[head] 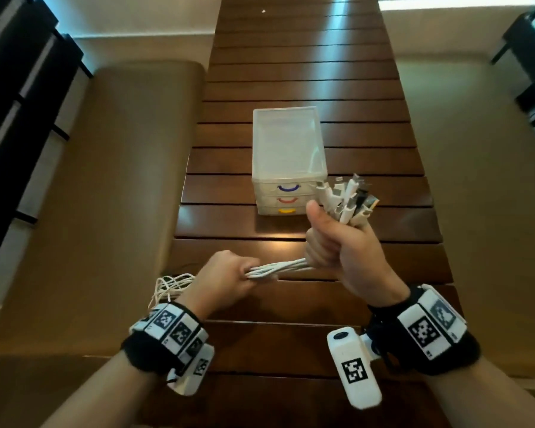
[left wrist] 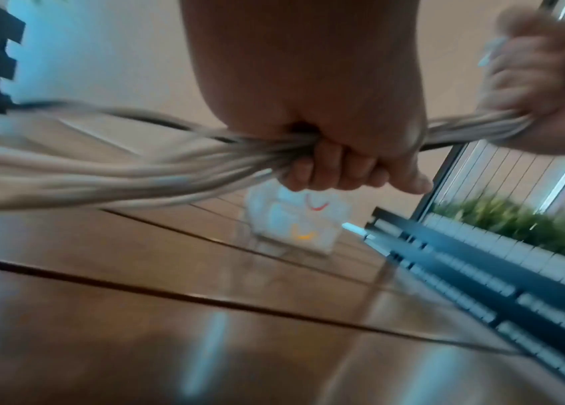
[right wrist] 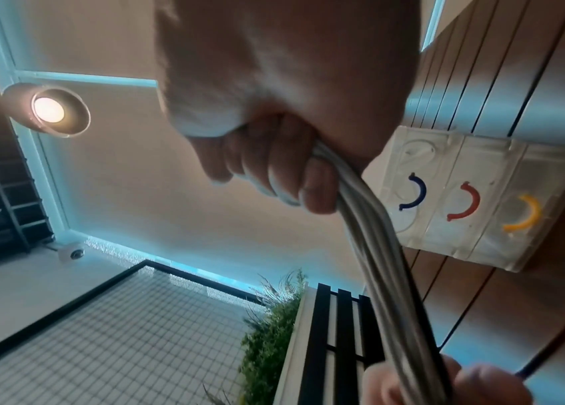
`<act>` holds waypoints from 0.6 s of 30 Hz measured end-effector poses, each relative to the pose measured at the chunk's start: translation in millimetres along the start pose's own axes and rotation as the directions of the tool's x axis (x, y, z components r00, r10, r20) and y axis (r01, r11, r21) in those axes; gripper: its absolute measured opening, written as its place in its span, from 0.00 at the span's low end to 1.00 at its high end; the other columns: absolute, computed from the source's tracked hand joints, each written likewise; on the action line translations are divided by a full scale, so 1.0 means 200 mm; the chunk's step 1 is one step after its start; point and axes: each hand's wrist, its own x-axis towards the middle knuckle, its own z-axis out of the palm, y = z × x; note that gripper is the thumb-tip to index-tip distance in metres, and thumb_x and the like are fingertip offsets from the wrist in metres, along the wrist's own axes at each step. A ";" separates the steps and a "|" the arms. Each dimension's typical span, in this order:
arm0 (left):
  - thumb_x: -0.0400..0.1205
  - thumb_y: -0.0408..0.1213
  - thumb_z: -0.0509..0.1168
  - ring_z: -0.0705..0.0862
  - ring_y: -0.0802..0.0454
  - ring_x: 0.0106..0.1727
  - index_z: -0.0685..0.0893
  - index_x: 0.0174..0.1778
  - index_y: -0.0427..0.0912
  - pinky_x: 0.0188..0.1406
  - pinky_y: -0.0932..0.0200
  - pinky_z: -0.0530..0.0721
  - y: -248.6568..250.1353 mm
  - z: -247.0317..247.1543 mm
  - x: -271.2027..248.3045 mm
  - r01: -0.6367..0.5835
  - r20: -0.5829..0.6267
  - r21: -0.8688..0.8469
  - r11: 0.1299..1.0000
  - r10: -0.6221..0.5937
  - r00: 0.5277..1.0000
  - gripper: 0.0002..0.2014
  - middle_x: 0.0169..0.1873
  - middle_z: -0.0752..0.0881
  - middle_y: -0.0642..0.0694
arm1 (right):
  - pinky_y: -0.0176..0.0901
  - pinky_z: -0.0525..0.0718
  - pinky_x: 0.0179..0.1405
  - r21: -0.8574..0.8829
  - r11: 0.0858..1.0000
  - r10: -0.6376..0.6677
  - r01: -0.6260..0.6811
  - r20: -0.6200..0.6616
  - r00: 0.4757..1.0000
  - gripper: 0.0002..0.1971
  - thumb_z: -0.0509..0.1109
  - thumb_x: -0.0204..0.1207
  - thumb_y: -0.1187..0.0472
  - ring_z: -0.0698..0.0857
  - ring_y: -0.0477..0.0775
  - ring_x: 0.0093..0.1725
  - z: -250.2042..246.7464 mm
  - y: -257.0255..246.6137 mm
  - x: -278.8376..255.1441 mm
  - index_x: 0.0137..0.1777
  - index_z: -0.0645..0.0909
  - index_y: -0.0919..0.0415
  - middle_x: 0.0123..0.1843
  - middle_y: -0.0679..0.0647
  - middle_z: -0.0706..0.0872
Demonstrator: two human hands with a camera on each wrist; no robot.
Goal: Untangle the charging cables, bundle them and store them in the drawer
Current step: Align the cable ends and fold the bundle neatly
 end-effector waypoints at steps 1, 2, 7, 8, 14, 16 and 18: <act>0.76 0.50 0.66 0.85 0.46 0.29 0.83 0.31 0.45 0.29 0.55 0.74 -0.09 -0.01 -0.03 0.029 0.009 0.069 0.997 -0.030 1.000 0.13 0.24 0.85 0.48 | 0.40 0.58 0.18 -0.015 1.000 0.004 -0.004 -0.006 1.000 0.23 0.64 0.83 0.54 0.60 0.46 0.15 -0.02 -0.01 -0.02 0.23 0.74 0.46 0.17 0.44 0.65; 0.75 0.43 0.67 0.86 0.43 0.30 0.84 0.31 0.45 0.29 0.56 0.74 -0.20 -0.03 -0.07 0.078 0.015 0.121 0.990 -0.080 0.997 0.09 0.25 0.86 0.47 | 0.40 0.57 0.18 -0.025 1.000 0.008 -0.008 -0.020 1.000 0.22 0.64 0.83 0.53 0.60 0.46 0.15 -0.04 -0.02 -0.04 0.24 0.73 0.47 0.17 0.45 0.65; 0.78 0.36 0.75 0.81 0.65 0.26 0.88 0.34 0.56 0.28 0.70 0.74 -0.55 -0.18 -0.26 0.319 0.006 0.187 0.929 -0.326 0.945 0.10 0.24 0.83 0.59 | 0.39 0.56 0.17 -0.042 0.999 0.016 -0.020 -0.072 0.997 0.22 0.66 0.83 0.50 0.58 0.47 0.14 -0.11 -0.06 -0.12 0.25 0.70 0.49 0.17 0.47 0.62; 0.77 0.36 0.76 0.81 0.65 0.26 0.84 0.29 0.60 0.27 0.68 0.74 -0.59 -0.20 -0.27 0.325 -0.014 0.199 0.924 -0.329 0.944 0.16 0.22 0.83 0.60 | 0.39 0.56 0.17 -0.052 0.999 0.008 -0.011 -0.068 0.998 0.22 0.67 0.82 0.49 0.58 0.48 0.14 -0.10 -0.06 -0.12 0.26 0.70 0.50 0.17 0.47 0.62; 0.78 0.41 0.75 0.87 0.54 0.37 0.81 0.31 0.64 0.34 0.57 0.81 -0.74 -0.20 -0.26 0.415 -0.006 0.344 0.842 -0.441 0.898 0.14 0.31 0.88 0.57 | 0.41 0.57 0.18 -0.146 0.989 -0.017 0.010 -0.047 0.999 0.22 0.66 0.83 0.54 0.60 0.48 0.15 -0.05 -0.03 -0.10 0.25 0.71 0.47 0.18 0.49 0.64; 0.79 0.52 0.73 0.88 0.52 0.44 0.84 0.36 0.63 0.42 0.55 0.83 -0.78 -0.17 -0.29 0.449 0.103 0.344 0.825 -0.508 0.855 0.07 0.35 0.89 0.56 | 0.39 0.59 0.19 -0.169 0.986 -0.015 0.007 -0.049 0.999 0.22 0.66 0.85 0.54 0.62 0.47 0.15 -0.07 -0.02 -0.11 0.26 0.72 0.46 0.18 0.48 0.65; 0.79 0.59 0.71 0.88 0.53 0.47 0.87 0.43 0.67 0.45 0.54 0.83 -0.84 -0.15 -0.35 0.473 0.125 0.349 0.809 -0.541 0.832 0.04 0.38 0.88 0.58 | 0.38 0.61 0.19 -0.183 0.983 -0.015 0.002 -0.068 0.998 0.20 0.66 0.85 0.55 0.62 0.46 0.16 -0.09 -0.02 -0.12 0.29 0.72 0.50 0.19 0.49 0.65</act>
